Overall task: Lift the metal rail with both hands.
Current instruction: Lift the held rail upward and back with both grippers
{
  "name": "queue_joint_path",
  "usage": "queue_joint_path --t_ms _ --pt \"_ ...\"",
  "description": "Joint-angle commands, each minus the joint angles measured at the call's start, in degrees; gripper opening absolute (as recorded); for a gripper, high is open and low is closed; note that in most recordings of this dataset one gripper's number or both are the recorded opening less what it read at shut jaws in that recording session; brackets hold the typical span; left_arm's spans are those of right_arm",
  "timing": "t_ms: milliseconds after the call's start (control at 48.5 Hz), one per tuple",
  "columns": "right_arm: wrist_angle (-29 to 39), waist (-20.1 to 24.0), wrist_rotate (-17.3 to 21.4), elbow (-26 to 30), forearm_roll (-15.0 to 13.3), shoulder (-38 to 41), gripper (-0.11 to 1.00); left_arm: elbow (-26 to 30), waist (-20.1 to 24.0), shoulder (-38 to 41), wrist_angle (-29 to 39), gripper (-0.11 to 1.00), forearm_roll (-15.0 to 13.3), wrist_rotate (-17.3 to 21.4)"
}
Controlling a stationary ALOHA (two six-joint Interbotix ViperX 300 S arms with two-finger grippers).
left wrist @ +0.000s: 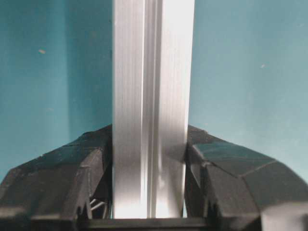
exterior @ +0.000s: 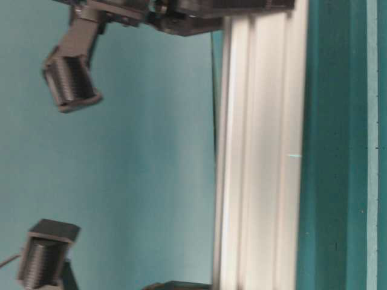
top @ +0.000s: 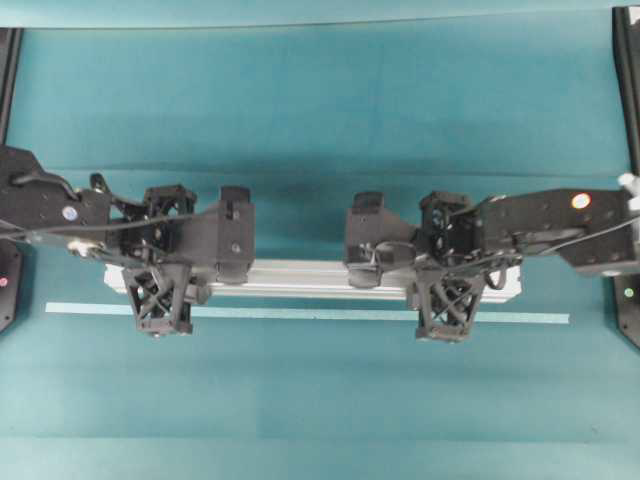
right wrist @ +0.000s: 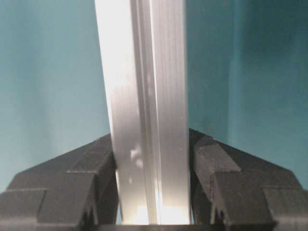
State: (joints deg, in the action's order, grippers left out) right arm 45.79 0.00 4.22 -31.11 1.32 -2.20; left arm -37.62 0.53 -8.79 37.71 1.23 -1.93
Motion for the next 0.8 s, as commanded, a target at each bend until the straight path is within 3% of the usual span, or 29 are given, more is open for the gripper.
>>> queue_joint_path --t_ms 0,412,783 --pt "1.8 -0.5 0.1 2.1 0.0 -2.7 0.38 2.4 0.4 -2.4 1.3 0.35 0.1 0.1" --pt "9.9 -1.1 0.2 6.3 0.1 -6.2 0.38 9.4 1.7 -6.4 11.7 0.35 0.1 0.7" --pt "21.4 -1.4 0.2 13.6 0.1 -7.1 0.38 15.0 2.1 -7.7 16.3 0.35 0.1 0.7"
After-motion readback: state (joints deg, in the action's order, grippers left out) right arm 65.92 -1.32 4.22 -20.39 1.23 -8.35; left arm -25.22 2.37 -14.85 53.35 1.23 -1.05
